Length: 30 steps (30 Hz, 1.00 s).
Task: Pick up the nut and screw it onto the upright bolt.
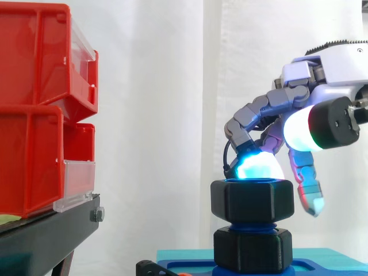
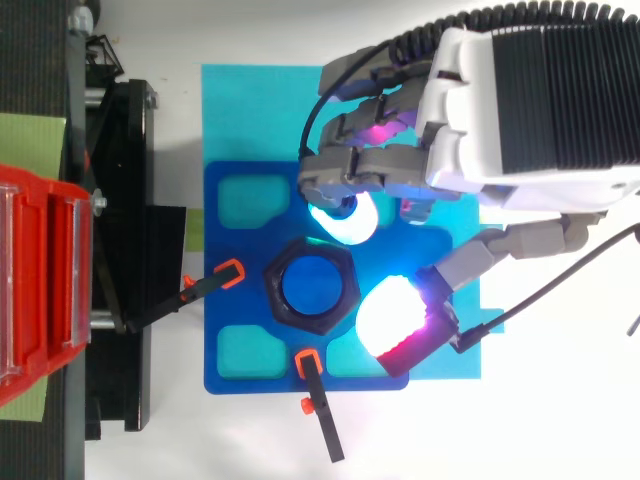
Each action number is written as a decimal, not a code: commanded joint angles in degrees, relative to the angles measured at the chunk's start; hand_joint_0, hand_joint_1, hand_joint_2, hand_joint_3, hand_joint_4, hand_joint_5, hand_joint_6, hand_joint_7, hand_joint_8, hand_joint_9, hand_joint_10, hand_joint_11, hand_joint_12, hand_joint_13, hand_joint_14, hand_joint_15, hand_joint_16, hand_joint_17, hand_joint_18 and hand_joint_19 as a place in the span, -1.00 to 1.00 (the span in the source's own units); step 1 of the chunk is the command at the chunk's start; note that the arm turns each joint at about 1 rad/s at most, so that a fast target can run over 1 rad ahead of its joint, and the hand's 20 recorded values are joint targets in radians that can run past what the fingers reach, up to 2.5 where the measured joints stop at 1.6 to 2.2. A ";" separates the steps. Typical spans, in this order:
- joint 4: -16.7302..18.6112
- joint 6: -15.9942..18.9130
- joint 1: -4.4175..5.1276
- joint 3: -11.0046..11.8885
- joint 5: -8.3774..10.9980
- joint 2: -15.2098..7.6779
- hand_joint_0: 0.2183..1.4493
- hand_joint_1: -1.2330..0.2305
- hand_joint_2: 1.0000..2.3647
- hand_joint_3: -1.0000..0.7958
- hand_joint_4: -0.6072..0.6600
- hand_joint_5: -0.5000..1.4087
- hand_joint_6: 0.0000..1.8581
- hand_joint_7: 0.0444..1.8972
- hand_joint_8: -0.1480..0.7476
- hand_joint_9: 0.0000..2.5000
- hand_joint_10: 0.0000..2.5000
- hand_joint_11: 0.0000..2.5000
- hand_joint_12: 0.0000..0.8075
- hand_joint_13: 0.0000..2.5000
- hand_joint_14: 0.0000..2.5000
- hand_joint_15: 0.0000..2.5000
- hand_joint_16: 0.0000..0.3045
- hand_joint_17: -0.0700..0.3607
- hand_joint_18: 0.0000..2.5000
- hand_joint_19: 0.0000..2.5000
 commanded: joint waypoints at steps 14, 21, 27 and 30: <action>-12.39 -1.67 -1.67 6.92 -0.34 0.02 -0.57 0.12 -1.00 -0.44 0.18 -0.42 -0.46 0.33 -0.12 0.38 -0.99 -0.81 -0.37 -0.15 -1.00 -1.00 -0.83 -0.41 -0.35 -0.88; -11.78 -1.85 -1.32 9.12 -1.13 -0.07 -0.59 0.13 -1.00 -0.44 0.32 -0.55 -0.46 -0.09 -0.07 0.13 -0.99 -0.82 -0.21 -0.29 -1.00 -0.98 -0.74 -0.27 -0.43 -0.85; -5.10 -2.46 -0.44 6.65 -2.10 -0.07 -0.61 0.12 -1.00 -0.44 0.26 -0.62 -0.46 -0.25 -0.09 -0.11 -1.00 -0.91 -0.13 -0.42 -1.00 -1.00 -0.69 -0.19 -0.52 -0.85; -1.58 -2.29 0.00 4.72 -2.10 -0.07 -0.62 0.13 -1.00 -0.44 0.22 -0.63 -0.46 -0.30 -0.09 -0.25 -1.00 -0.98 -0.09 -0.52 -1.00 -1.00 -0.67 -0.15 -0.60 -0.86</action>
